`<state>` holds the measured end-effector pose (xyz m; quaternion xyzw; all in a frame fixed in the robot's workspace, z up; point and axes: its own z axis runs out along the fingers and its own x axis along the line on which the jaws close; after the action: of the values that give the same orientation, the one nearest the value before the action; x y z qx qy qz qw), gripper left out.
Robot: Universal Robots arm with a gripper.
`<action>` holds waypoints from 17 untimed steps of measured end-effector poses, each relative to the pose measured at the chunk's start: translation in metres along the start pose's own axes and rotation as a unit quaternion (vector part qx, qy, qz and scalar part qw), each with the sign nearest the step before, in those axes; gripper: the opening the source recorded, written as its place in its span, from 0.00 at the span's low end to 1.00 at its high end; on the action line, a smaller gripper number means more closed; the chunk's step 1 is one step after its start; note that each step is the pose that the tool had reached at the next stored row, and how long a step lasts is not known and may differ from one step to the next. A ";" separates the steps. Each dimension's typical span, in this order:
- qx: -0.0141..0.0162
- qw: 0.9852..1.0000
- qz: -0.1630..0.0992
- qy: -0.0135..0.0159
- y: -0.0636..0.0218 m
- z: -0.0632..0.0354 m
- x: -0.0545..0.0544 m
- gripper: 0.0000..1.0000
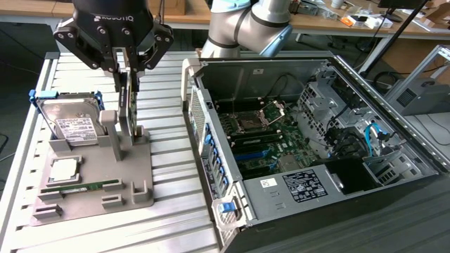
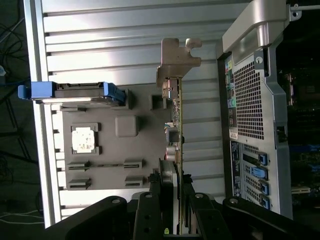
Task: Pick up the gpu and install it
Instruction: 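Pick up the gpu and move the gpu toward the slot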
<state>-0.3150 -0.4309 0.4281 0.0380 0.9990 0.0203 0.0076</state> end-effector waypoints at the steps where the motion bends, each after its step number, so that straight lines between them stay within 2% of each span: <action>1: 0.000 1.000 0.000 0.000 0.0000 -0.0003 0.000 0.27; 17: 0.000 1.000 0.000 0.000 0.0002 -0.0057 0.000 0.27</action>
<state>-0.3149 -0.4309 0.4339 0.0380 0.9990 0.0203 0.0076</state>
